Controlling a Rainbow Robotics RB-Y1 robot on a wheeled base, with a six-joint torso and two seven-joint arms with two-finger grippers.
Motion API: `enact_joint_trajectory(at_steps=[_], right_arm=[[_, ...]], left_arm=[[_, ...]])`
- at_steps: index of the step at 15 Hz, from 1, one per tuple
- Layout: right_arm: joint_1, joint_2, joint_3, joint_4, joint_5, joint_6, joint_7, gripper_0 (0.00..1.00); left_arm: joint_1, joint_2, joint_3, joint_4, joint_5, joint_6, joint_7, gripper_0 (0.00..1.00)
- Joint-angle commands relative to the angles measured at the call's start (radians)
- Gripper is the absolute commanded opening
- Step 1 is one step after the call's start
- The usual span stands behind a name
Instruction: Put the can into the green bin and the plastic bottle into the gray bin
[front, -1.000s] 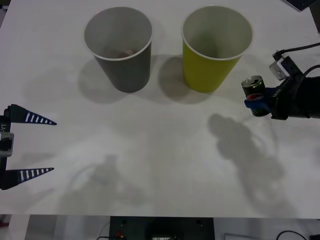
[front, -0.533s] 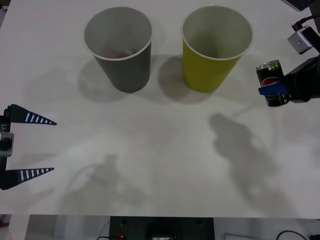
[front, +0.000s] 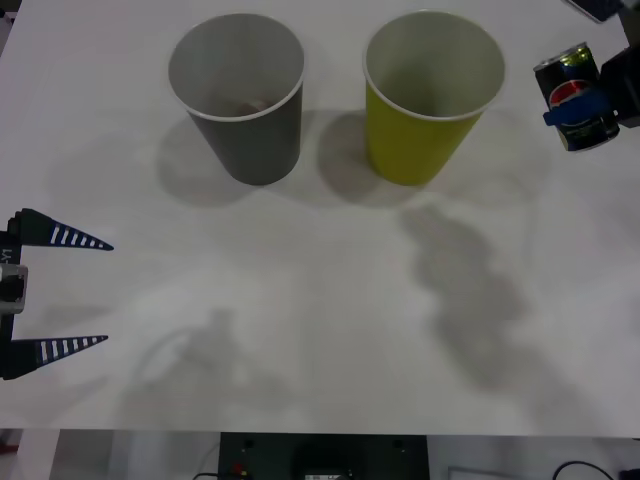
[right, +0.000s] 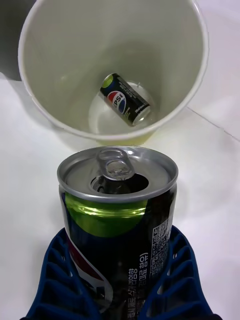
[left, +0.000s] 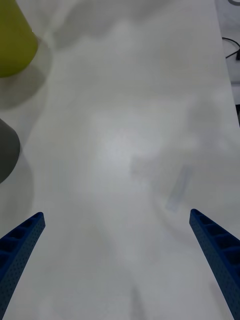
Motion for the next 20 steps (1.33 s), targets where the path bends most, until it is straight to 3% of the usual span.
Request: enact_joint_trajectory(at_steps=[1, 7, 11, 16, 18, 19, 20], right_arm=[[-0.141, 0.003, 0.121, 0.076, 0.037, -0.003, 0.000, 0.00], [-0.409, 0.143, 0.322, 0.295, 0.173, -0.009, 0.001, 0.00], [-0.504, 0.261, 0.371, 0.401, 0.302, -0.006, 0.012, 0.00], [-0.561, 0.363, 0.412, 0.511, 0.401, 0.063, 0.047, 0.03], [-0.561, 0.373, 0.415, 0.513, 0.417, 0.069, 0.084, 0.14], [-0.561, 0.373, 0.415, 0.513, 0.416, 0.069, 0.101, 0.30], [-0.561, 0.370, 0.415, 0.513, 0.414, 0.069, 0.131, 0.64]], left_arm=[[0.000, 0.000, 0.000, 0.000, 0.000, 0.000, 0.000, 1.00], [0.000, 0.000, 0.000, 0.000, 0.000, 0.000, 0.000, 1.00], [0.000, 0.000, 0.000, 0.000, 0.000, 0.000, 0.000, 1.00], [0.000, 0.000, 0.000, 0.000, 0.000, 0.000, 0.000, 1.00], [0.000, 0.000, 0.000, 0.000, 0.000, 0.000, 0.000, 1.00], [0.000, 0.000, 0.000, 0.000, 0.000, 0.000, 0.000, 1.00], [0.000, 0.000, 0.000, 0.000, 0.000, 0.000, 0.000, 1.00]])
